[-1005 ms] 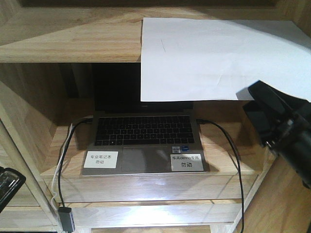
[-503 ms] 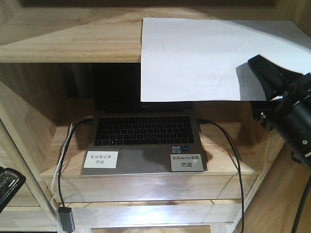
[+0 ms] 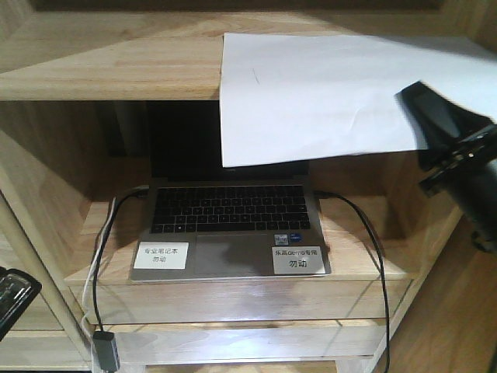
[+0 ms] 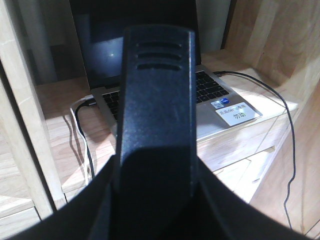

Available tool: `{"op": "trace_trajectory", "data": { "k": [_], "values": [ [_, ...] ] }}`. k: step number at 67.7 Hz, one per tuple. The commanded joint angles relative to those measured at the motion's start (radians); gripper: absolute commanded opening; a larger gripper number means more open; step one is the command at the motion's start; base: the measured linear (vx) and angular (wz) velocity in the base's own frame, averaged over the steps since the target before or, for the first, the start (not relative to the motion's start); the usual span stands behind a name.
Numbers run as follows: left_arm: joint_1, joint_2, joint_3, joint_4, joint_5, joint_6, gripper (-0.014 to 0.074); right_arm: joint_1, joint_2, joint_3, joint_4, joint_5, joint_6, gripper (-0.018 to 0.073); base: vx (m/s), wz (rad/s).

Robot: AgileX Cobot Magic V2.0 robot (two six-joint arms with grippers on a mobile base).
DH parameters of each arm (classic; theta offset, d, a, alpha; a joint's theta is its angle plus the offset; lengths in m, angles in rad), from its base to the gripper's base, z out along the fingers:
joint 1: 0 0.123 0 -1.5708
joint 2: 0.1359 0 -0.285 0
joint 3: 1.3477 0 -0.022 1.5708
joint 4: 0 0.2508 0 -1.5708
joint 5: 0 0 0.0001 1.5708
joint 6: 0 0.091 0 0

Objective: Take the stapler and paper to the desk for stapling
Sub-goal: 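Reach the right gripper to the white paper edge and pinch it, then pull the white paper off the shelf toward the robot with right gripper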

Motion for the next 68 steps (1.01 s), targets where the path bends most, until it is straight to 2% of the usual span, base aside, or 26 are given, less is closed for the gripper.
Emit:
{"op": "trace_trajectory", "data": {
  "k": [1,22,43,55,68],
  "values": [
    [-0.003,0.007,-0.030,-0.012,-0.118,-0.010,-0.0007,0.000,-0.075,-0.024,0.004,-0.086,-0.014,-0.0011,0.00,0.00],
    [-0.003,0.007,-0.030,-0.012,-0.118,-0.010,-0.0007,0.000,-0.318,0.134,0.017,0.007,-0.061,-0.0009,0.00,0.00],
    [-0.003,0.007,-0.030,-0.012,-0.118,-0.010,-0.0007,0.000,-0.595,0.318,0.075,0.197,-0.059,-0.0006,0.00,0.00],
    [-0.003,0.007,-0.030,-0.012,-0.118,-0.010,-0.0007,0.000,-0.721,0.372,0.100,0.313,-0.052,-0.0006,0.00,0.00],
    [-0.003,0.007,-0.030,-0.012,-0.118,-0.010,-0.0007,0.000,-0.798,0.401,0.105,0.358,-0.048,-0.0006,0.00,0.00]
  ]
}}
